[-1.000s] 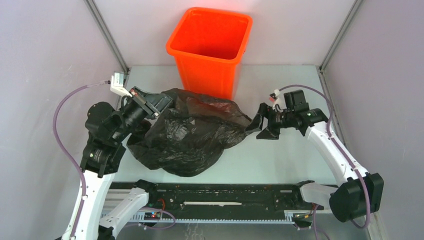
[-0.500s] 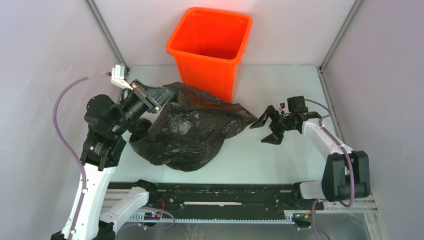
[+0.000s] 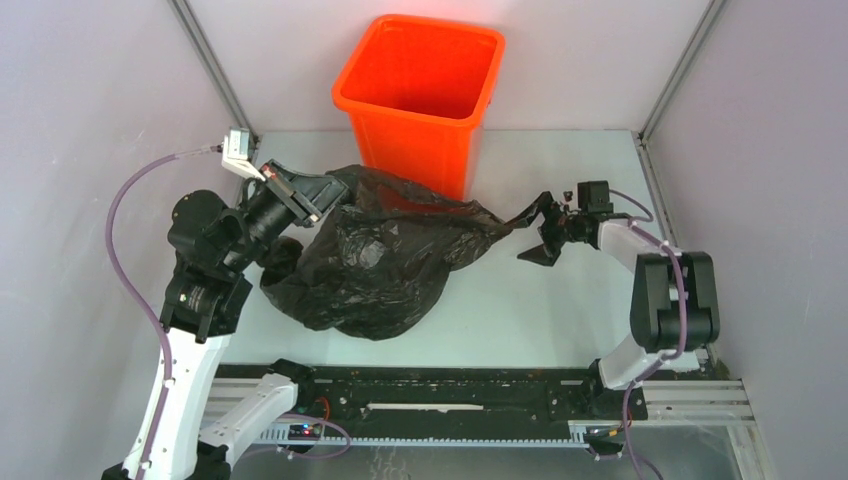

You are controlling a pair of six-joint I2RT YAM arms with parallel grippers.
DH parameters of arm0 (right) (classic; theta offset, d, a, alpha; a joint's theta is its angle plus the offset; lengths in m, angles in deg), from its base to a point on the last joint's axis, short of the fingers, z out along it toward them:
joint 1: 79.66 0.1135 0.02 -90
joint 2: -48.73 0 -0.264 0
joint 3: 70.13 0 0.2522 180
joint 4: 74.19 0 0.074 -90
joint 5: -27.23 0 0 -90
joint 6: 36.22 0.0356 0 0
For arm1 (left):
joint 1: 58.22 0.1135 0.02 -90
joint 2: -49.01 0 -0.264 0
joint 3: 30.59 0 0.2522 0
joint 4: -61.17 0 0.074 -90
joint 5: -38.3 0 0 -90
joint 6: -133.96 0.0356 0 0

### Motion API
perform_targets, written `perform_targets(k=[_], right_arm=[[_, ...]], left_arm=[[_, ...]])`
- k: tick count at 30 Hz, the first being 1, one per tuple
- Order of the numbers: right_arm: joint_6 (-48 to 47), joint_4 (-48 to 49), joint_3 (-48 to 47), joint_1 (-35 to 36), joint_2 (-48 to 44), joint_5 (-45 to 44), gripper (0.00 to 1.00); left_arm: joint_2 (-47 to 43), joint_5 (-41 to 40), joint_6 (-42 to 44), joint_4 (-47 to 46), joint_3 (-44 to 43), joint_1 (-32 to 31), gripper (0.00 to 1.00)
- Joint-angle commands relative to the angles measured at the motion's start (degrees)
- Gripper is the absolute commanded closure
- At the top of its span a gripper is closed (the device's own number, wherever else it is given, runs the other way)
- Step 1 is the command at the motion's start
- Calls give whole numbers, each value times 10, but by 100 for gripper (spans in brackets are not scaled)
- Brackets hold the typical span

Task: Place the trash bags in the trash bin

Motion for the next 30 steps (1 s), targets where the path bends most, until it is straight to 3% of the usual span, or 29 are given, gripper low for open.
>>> perform_targets(k=[1, 9, 16, 19, 24, 26, 28, 30], right_arm=[[23, 46, -49, 15, 66, 16, 2], [31, 88, -62, 59, 122, 19, 10], [23, 97, -54, 90, 126, 32, 27], [33, 118, -47, 116, 117, 33, 41], [64, 213, -13, 137, 99, 11, 52], [79, 235, -10, 147, 111, 4, 63], [101, 250, -11, 157, 123, 13, 85], [104, 226, -3, 166, 106, -3, 100]], left_arm=[[-7, 6, 12, 0, -31, 2, 100], [-23, -11, -7, 4, -11, 2, 100], [-40, -27, -29, 22, 11, 2, 100], [-48, -28, -47, 16, 35, 2, 100], [-66, -19, -59, 14, 55, 2, 100], [-70, -11, -66, 13, 60, 2, 100], [-70, 0, -66, 20, 60, 2, 100], [-72, -20, -60, 52, 54, 3, 100]])
